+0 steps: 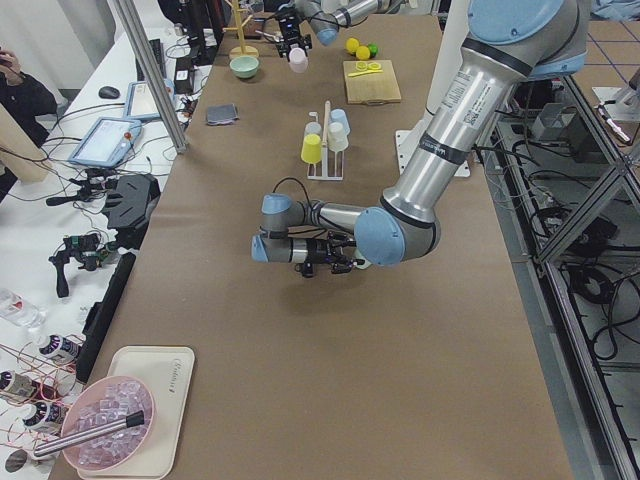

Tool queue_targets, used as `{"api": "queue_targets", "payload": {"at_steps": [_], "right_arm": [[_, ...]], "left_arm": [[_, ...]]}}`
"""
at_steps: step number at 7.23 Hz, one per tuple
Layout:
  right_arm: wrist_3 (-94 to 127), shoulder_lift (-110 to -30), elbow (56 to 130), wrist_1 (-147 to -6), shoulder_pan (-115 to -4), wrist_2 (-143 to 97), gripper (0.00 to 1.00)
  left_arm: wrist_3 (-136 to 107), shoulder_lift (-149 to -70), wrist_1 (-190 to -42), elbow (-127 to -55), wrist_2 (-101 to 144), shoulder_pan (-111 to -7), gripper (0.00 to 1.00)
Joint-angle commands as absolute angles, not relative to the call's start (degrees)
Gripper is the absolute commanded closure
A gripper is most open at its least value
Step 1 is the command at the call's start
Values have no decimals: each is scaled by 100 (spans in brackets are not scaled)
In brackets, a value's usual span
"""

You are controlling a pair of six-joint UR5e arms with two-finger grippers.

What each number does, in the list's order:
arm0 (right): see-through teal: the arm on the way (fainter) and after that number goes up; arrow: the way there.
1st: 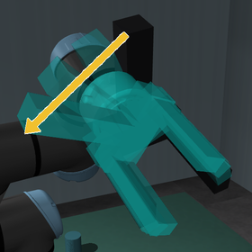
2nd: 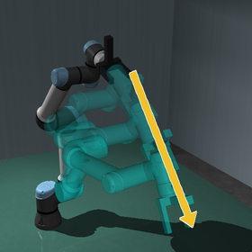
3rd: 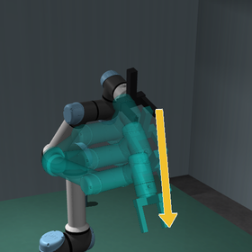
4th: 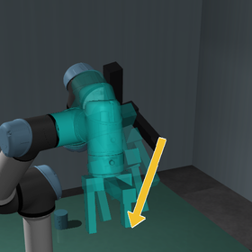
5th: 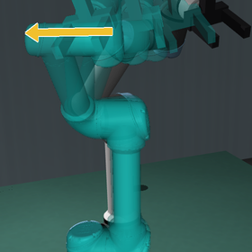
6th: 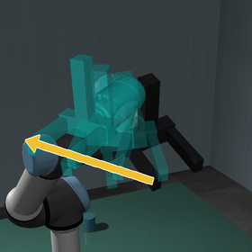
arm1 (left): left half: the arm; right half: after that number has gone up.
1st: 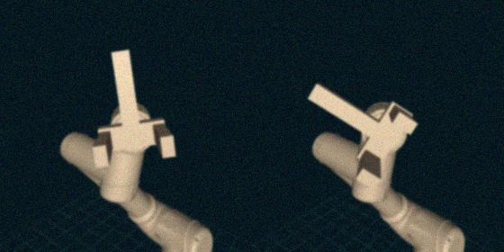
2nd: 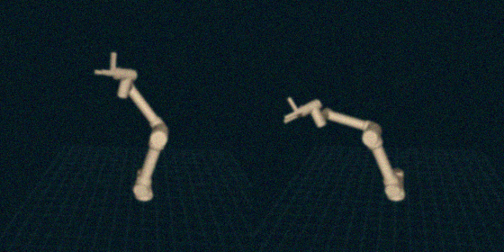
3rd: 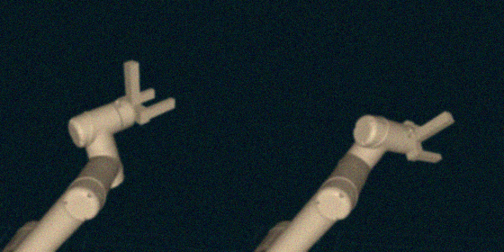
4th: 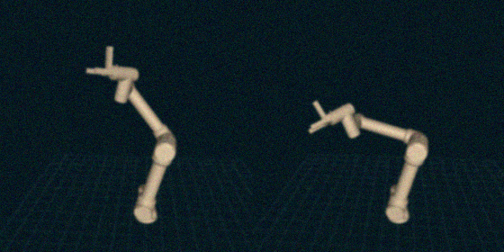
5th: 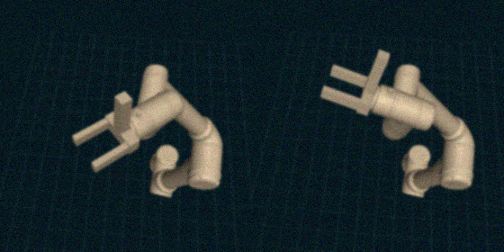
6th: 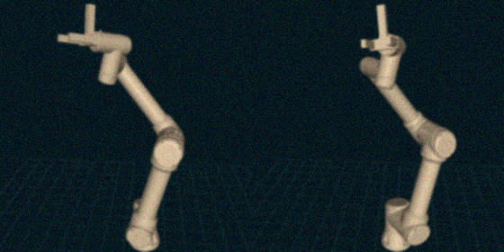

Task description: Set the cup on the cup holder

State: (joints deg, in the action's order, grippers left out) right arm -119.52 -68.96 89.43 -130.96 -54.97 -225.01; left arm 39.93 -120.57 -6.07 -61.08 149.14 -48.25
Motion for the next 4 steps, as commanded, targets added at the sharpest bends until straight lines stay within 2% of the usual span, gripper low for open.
{"api": "queue_targets", "payload": {"at_steps": [1,4], "right_arm": [[-12645,-6899,8947,-13096,-5300,-22745,72],[-12832,-6690,8947,-13096,-5090,-22877,72]], "left_arm": [[4034,-12059,-378,-6100,14863,-4956,100],[4025,-12155,-352,-6239,14827,-5377,100]]}}
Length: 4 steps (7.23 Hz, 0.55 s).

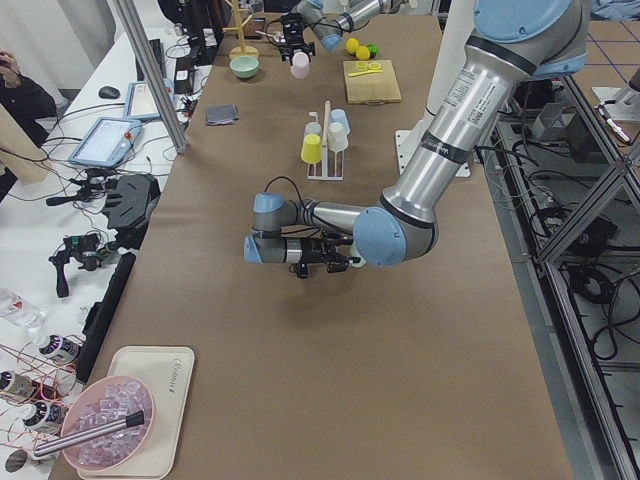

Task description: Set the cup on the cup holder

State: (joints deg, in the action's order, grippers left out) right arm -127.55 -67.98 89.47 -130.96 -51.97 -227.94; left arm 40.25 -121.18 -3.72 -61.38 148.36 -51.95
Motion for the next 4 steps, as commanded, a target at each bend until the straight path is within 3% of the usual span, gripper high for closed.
{"api": "queue_targets", "payload": {"at_steps": [1,4], "right_arm": [[-12910,-6593,8947,-13096,-5002,-22895,72],[-13384,-6478,8921,-13096,-4589,-23053,72]], "left_arm": [[4025,-12155,-369,-6562,14749,-5544,100],[3964,-12321,-457,-7476,14747,-6729,100]]}}
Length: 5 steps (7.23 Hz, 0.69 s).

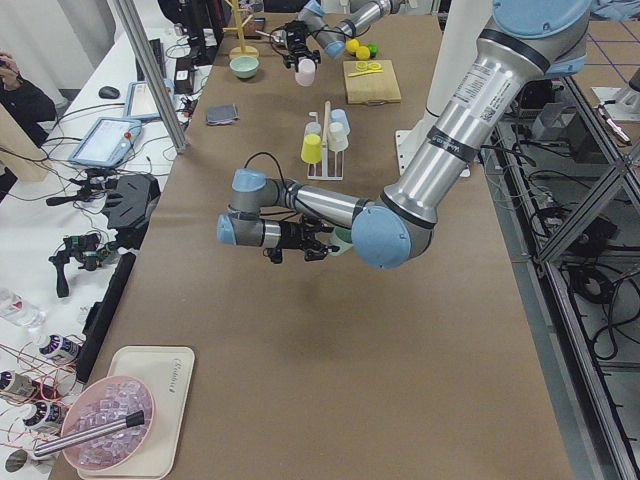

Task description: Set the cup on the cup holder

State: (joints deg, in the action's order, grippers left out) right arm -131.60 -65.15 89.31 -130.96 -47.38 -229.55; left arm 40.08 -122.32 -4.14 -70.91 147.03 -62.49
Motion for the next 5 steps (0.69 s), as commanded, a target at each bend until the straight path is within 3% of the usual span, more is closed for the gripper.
{"api": "queue_targets", "payload": {"at_steps": [1,5], "right_arm": [[-13473,-6425,8886,-13096,-4536,-23132,72],[-13913,-5837,8298,-13096,-4447,-23238,71]], "left_arm": [[3938,-12479,-762,-7540,14792,-6941,100],[1686,-12568,-3771,-7550,15363,-7145,100]]}}
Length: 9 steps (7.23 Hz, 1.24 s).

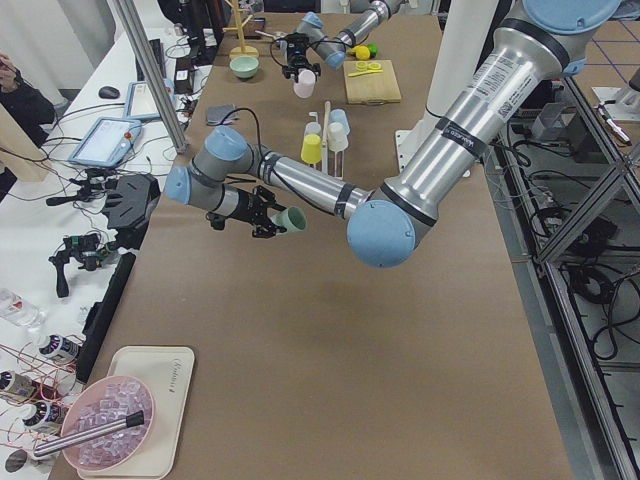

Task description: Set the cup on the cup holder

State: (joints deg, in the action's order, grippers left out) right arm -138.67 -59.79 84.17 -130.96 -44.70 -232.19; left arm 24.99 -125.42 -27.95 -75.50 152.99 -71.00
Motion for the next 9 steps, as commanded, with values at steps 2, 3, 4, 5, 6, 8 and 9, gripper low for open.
{"api": "queue_targets", "payload": {"at_steps": [2,3,4,5,6,8,9], "right_arm": [[-13957,-5818,8297,-13096,-4307,-23238,71],[-13957,-5723,8219,-13096,-4167,-23247,71],[-13966,-5609,8087,-13096,-4079,-23264,70],[-13975,-5590,8060,-13096,-4017,-23265,70],[-13983,-5572,8060,-13096,-3947,-23265,70],[-14027,-5546,8033,-13104,-3859,-23282,70],[-14062,-5546,8016,-13104,-3815,-23282,70]], "left_arm": [[516,-12586,-5284,-7872,15721,-7390,100],[14,-12386,-6213,-8153,15941,-7548,100],[-444,-12271,-7258,-8156,16100,-7628,100],[-996,-12270,-8078,-8130,16093,-7655,100],[-1298,-12200,-8834,-8121,16084,-7655,100],[-1754,-11937,-10476,-8103,16093,-7647,100],[-2219,-11718,-11486,-8095,16049,-7629,100]]}}
